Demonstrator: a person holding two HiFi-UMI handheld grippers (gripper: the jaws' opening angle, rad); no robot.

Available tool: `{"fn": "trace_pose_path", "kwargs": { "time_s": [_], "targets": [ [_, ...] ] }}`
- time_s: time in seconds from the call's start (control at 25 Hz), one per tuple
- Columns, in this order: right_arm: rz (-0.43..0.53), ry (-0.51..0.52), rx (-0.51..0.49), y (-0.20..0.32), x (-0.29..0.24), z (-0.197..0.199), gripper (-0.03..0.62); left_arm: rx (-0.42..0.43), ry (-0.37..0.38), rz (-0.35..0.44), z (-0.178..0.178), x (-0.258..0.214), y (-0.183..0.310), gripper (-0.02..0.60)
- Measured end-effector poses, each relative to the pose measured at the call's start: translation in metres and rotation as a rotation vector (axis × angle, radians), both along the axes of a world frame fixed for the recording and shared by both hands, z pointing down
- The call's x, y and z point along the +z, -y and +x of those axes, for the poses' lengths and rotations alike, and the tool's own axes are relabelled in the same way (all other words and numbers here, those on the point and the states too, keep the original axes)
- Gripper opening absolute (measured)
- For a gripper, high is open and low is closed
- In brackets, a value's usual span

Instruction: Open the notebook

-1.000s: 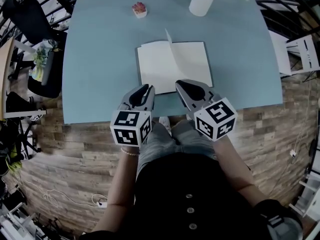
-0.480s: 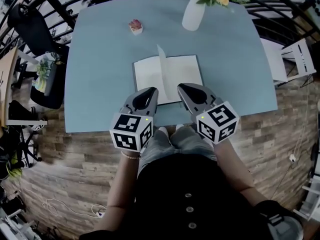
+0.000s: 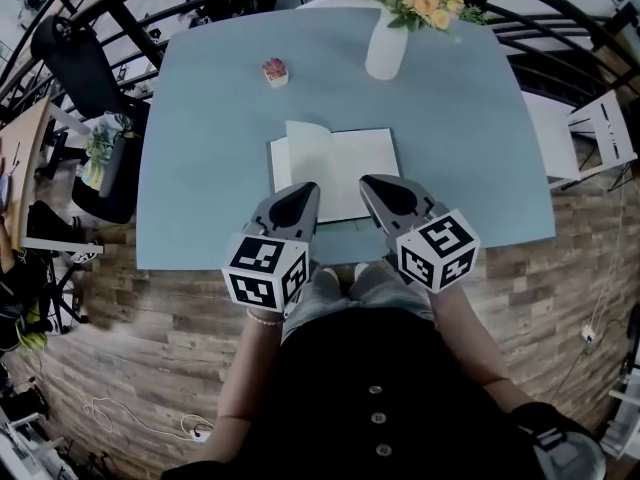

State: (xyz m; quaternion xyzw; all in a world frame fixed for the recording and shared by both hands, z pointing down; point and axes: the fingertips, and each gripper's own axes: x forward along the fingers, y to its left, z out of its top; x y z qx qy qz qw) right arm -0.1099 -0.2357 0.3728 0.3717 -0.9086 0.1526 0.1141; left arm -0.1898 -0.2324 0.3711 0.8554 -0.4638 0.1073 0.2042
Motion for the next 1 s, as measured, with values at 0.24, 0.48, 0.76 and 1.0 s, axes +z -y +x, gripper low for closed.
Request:
{"fn": "trace_pose_path", "kwargs": {
  "time_s": [0.24, 0.48, 0.76, 1.0],
  "targets": [
    [0.005, 0.012, -0.021, 0.002, -0.005, 0.007, 0.003, -0.006, 0.006, -0.007, 0.014, -0.003, 0.002, 0.017],
    [0.004, 0.017, -0.041, 0.002, -0.007, 0.012, 0.004, 0.012, -0.001, -0.028, 0.027, 0.002, -0.001, 0.018],
    [-0.006, -0.004, -0.063, 0.000, -0.002, 0.022, 0.003, -0.006, 0.005, -0.050, 0.035, 0.011, 0.001, 0.017],
    [-0.037, -0.011, -0.077, 0.001, 0.010, 0.023, 0.003, -0.013, 0.005, -0.077, 0.038, 0.019, 0.000, 0.017]
  ]
}}
